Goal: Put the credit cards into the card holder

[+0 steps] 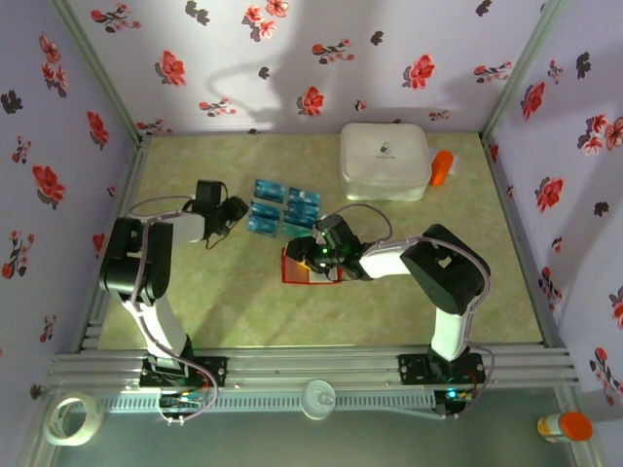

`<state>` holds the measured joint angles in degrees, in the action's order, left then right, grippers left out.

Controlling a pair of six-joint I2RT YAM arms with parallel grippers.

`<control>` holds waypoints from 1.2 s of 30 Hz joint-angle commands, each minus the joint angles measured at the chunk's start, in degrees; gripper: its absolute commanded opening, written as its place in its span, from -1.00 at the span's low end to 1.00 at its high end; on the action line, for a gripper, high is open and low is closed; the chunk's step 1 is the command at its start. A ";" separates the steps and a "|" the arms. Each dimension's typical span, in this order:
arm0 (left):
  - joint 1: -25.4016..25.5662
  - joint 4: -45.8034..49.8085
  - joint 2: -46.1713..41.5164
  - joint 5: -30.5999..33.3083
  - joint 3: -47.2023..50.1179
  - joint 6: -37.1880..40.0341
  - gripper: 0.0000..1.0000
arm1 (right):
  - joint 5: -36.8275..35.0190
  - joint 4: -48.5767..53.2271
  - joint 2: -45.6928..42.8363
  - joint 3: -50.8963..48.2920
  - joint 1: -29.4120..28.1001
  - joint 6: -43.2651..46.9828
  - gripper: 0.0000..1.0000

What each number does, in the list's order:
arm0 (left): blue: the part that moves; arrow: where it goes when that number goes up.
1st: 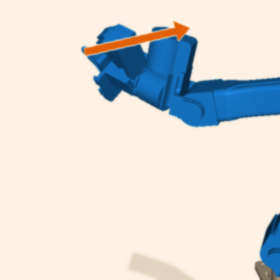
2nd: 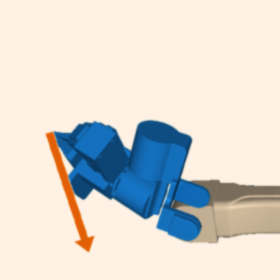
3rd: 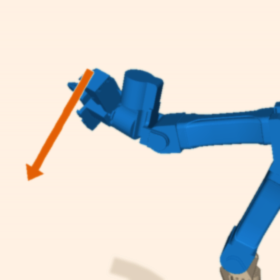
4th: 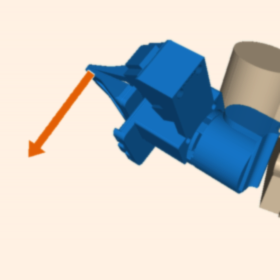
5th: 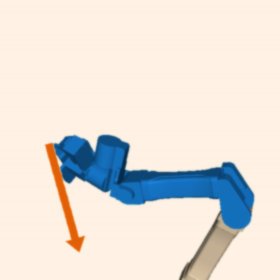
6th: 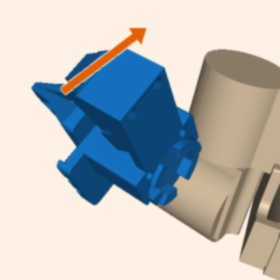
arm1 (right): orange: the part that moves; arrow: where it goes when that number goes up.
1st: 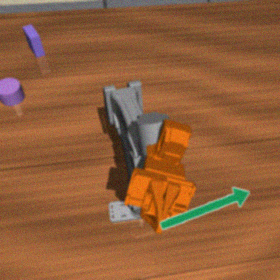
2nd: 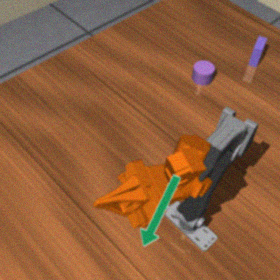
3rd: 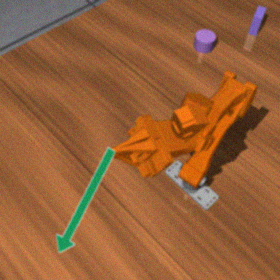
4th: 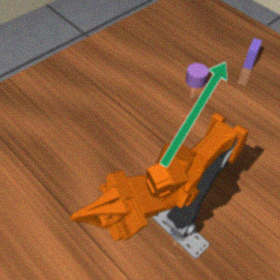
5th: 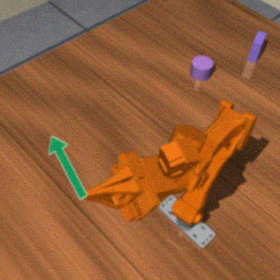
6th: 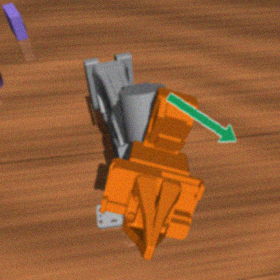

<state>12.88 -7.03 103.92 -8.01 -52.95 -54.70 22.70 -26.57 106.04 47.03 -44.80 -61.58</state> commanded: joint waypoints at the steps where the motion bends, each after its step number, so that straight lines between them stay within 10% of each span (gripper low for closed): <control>1: 4.89 1.28 2.43 -7.72 2.23 -4.63 0.06 | -1.59 2.51 1.38 -0.44 -0.21 0.21 0.10; 14: 12.58 -2.29 4.84 -7.97 -0.93 -8.03 0.07 | -1.87 3.89 0.48 -0.60 0.32 1.07 0.11; 26: 10.68 2.81 -1.48 -8.40 -0.72 -1.94 0.99 | -1.11 4.83 -1.59 -0.32 0.35 1.80 0.11; 36: 5.83 9.74 -14.51 -7.45 2.08 2.68 0.99 | 0.17 9.32 -4.23 2.81 0.41 4.37 0.11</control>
<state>19.75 -1.19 92.99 -15.62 -51.75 -55.20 22.55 -20.73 104.07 47.77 -44.62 -59.53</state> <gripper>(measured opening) 0.997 0.553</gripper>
